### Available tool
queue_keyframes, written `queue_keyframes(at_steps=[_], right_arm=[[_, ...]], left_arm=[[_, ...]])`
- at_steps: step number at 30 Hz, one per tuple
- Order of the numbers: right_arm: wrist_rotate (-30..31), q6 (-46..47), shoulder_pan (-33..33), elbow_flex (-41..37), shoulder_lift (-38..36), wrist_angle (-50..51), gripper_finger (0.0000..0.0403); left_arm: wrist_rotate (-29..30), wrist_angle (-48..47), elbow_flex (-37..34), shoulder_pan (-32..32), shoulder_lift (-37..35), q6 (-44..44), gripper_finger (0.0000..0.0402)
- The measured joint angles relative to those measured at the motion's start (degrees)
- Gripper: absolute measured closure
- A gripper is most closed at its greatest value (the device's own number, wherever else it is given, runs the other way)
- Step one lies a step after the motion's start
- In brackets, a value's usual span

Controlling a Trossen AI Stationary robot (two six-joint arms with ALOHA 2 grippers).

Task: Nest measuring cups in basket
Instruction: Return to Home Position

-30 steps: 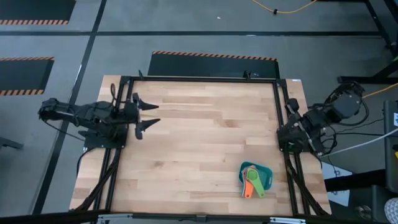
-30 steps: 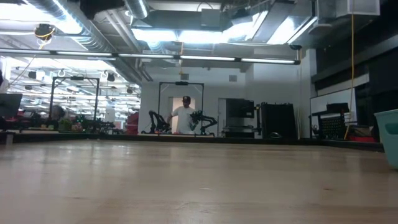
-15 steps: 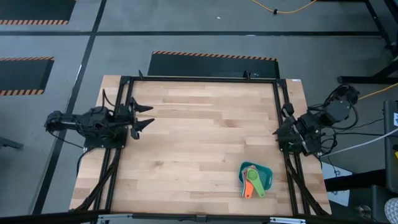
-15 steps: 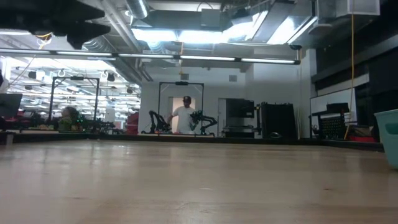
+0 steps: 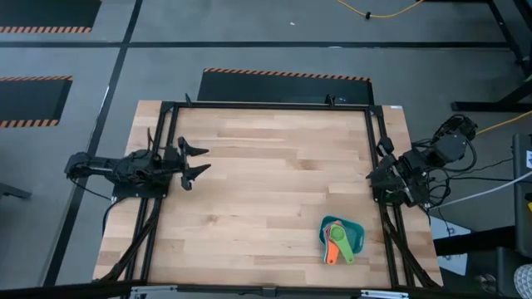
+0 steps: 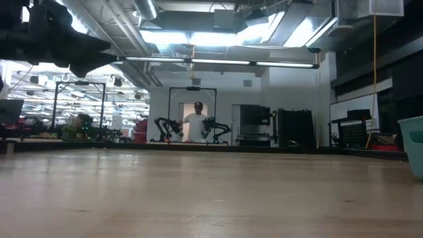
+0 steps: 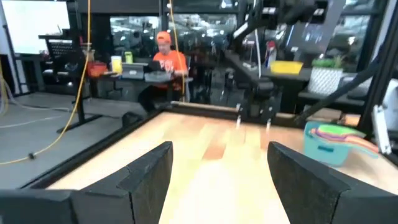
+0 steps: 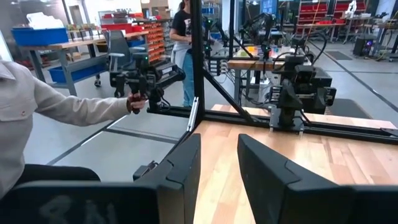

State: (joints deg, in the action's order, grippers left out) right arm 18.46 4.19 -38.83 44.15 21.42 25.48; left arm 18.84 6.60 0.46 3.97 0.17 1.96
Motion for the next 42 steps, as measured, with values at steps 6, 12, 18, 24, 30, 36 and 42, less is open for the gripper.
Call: queue_keyframes(at_steps=[6, 12, 18, 24, 30, 36, 42], right_arm=[[0.0, -0.11, 0.09, -0.31, -0.73, -0.04, 0.0291], [-0.02, -0.26, 0.09, -0.31, -0.7, 0.13, 0.0291], [-0.45, -0.43, 0.09, -0.29, -2.03, 1.86, 0.0291], [-0.49, 0.72, 0.09, -0.34, -4.85, 6.83, 0.0291], [-0.46, -0.46, 0.09, -6.83, -7.63, 2.85, 0.0291], [-0.4, -2.07, 0.09, -18.9, -11.61, -5.92, 0.0291], [-0.09, -8.71, 0.59, -26.94, -15.83, -15.57, 0.0291]], left_arm=[[-0.32, -0.26, -0.02, 0.0, -0.04, 0.39, 0.0146], [0.1, -3.07, -0.02, 0.0, -0.03, 0.45, 0.0146], [1.55, -3.01, -0.02, 0.0, -0.03, -1.73, 0.0146], [1.61, -3.01, -0.02, 0.0, -0.03, -2.59, 0.0146], [1.61, -3.02, -0.02, 0.0, -0.03, -2.56, 0.0146], [1.63, -3.03, -0.02, 0.0, -0.03, -2.56, 0.0146], [1.61, -3.03, -0.02, 0.0, -0.03, -2.56, 0.0146]])
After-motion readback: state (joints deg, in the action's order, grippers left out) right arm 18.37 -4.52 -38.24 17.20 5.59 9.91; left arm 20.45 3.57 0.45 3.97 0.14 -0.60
